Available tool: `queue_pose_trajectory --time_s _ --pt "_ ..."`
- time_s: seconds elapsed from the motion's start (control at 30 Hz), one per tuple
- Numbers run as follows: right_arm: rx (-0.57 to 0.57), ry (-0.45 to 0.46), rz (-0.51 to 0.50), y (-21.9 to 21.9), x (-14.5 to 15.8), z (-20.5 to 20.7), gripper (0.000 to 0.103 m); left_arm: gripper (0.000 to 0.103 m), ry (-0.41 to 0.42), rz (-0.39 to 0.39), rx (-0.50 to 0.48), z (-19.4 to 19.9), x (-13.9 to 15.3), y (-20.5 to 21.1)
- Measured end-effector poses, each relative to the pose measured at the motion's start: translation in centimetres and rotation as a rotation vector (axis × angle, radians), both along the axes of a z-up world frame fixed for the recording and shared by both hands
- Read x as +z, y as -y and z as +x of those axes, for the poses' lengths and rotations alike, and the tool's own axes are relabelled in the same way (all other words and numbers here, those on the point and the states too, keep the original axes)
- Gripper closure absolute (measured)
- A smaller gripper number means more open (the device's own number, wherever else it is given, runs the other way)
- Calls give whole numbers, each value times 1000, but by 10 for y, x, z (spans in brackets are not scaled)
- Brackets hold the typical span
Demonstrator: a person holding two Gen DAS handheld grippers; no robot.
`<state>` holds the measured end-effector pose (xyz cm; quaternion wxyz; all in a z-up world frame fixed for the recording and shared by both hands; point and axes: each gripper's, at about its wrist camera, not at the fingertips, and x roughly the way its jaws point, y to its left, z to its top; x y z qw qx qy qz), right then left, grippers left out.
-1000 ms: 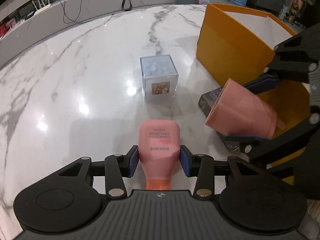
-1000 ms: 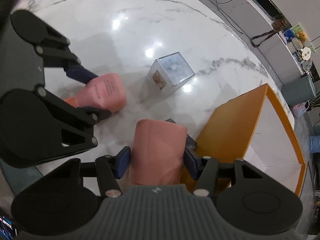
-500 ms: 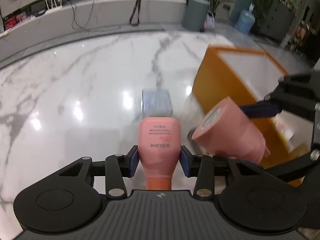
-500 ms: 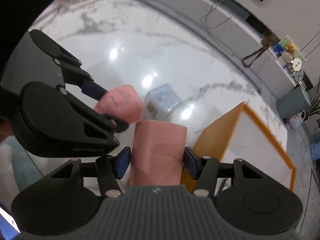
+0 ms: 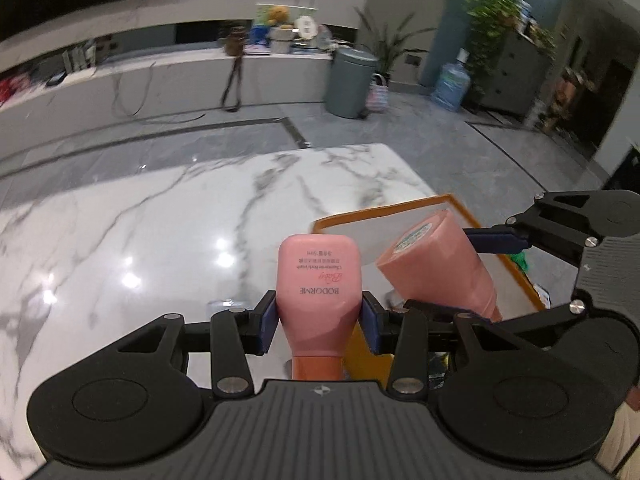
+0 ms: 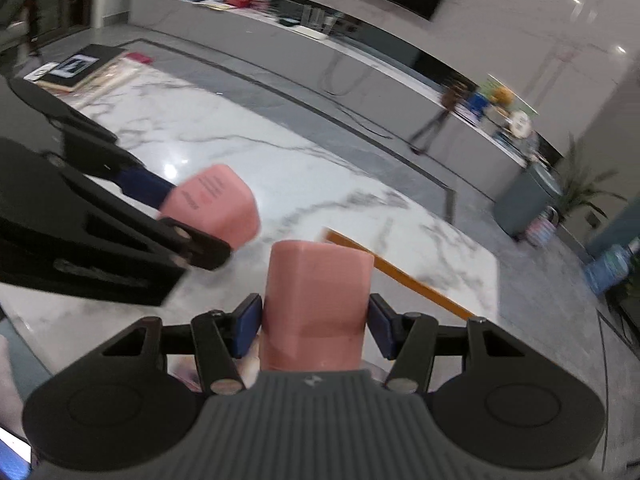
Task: Organize rigid objects
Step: 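Carry the bottle with the left gripper while the right gripper carries the cup over the shoebox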
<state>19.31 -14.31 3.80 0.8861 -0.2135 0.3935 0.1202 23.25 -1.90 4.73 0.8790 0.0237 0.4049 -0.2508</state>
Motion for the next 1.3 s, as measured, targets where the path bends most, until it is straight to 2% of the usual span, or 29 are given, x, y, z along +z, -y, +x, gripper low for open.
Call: queue_pose_trajectory --time_s 0.23,0.37,0.5,0.7,0.9,1.1,1.3 --pt "-112 -50 71 71 -11 -2 46 55 7 83 -123 4 6 72" --pt "-136 -71 96 99 -24 -3 46 55 37 232 -251 0 -5 120" --pt "-148 -101 135 117 -39 1 46 55 38 356 -306 7 -26 149" --pt "-153 -139 190 128 -61 19 46 55 -22 404 -244 32 -52 160" --pt "-141 -183 245 133 -83 33 46 55 -63 423 -248 45 -71 166" --pt "-118 -205 277 131 -101 44 46 55 -33 490 -259 43 -86 171" --pt "-116 -235 284 127 -116 51 46 55 -43 548 -236 47 -100 170"
